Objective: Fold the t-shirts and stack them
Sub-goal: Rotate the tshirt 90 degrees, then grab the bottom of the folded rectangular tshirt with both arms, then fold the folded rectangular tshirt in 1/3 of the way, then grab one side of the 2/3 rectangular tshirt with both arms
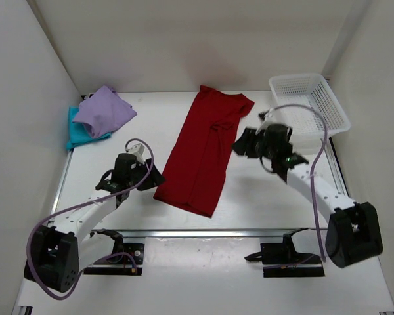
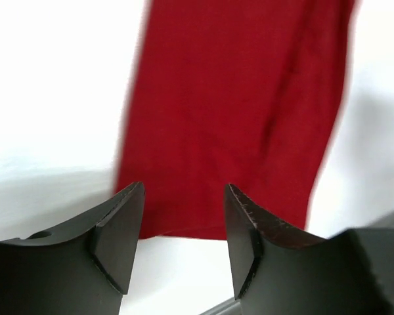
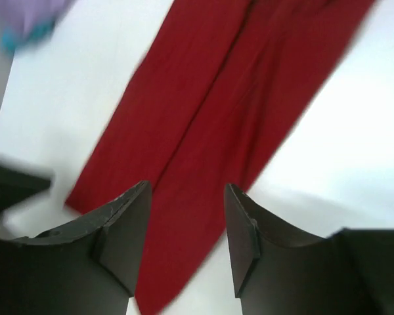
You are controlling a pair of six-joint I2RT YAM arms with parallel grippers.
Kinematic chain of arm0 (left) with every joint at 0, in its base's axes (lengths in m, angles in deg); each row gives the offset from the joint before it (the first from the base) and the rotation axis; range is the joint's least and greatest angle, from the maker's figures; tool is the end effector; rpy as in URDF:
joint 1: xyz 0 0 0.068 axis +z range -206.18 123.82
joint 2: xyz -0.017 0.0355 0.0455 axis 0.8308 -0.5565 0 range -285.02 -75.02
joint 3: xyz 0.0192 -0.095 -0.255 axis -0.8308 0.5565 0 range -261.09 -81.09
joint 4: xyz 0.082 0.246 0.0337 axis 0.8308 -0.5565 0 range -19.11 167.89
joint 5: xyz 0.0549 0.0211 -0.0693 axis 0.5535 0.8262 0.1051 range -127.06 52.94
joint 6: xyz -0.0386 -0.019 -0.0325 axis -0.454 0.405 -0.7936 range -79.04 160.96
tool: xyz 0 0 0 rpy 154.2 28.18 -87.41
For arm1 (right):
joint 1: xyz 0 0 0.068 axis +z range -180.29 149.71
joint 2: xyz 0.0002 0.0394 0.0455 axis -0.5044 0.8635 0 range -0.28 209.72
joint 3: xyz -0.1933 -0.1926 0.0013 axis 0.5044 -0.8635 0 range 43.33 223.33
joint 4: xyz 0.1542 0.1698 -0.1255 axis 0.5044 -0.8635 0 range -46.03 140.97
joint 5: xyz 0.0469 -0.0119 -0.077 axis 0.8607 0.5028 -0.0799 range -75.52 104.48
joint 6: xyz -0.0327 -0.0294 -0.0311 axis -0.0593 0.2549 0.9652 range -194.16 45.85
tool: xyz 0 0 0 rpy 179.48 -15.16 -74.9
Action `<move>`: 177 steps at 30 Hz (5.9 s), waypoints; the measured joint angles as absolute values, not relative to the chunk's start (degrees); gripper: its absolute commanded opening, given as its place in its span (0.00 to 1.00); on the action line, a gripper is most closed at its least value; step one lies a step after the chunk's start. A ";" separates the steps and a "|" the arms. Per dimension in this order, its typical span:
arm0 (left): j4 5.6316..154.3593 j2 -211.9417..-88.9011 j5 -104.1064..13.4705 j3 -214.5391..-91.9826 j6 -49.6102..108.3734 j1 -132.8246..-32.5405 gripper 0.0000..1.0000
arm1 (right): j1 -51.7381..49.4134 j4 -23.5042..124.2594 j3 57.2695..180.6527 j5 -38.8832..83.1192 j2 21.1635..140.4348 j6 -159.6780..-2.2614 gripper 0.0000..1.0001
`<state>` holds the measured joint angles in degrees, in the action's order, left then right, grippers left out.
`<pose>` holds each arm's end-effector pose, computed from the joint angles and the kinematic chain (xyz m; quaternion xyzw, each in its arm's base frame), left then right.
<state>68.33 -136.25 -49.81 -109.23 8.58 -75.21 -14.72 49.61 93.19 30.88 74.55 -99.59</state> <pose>0.1969 -0.0762 0.1877 -0.0616 0.9092 -0.2647 0.3154 0.2818 0.0890 0.2715 -0.0027 0.8443 0.2963 0.4466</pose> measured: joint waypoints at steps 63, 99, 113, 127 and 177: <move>70.73 -143.18 -58.75 -101.08 6.15 -95.76 0.06 | 7.97 34.26 52.34 33.07 40.19 -119.78 0.00; 79.43 -173.64 -55.67 -138.41 0.93 -76.00 0.00 | -20.33 46.77 97.56 40.45 91.64 -98.86 0.00; 82.30 -184.44 -55.84 -143.81 0.43 -75.23 0.26 | -21.34 50.52 103.88 41.74 102.22 -98.27 0.16; 90.36 -161.27 -52.98 -129.49 -5.23 -75.43 0.29 | -13.91 49.87 103.44 32.02 87.35 -95.39 0.00; 100.46 -163.87 -52.06 -111.18 -10.59 -81.64 0.23 | -9.27 65.34 101.70 24.96 98.76 -100.57 0.00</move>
<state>100.46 -163.87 -52.06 -111.18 -10.59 -81.64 -9.27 65.34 101.70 24.96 98.76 -100.57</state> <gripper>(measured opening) 0.223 0.004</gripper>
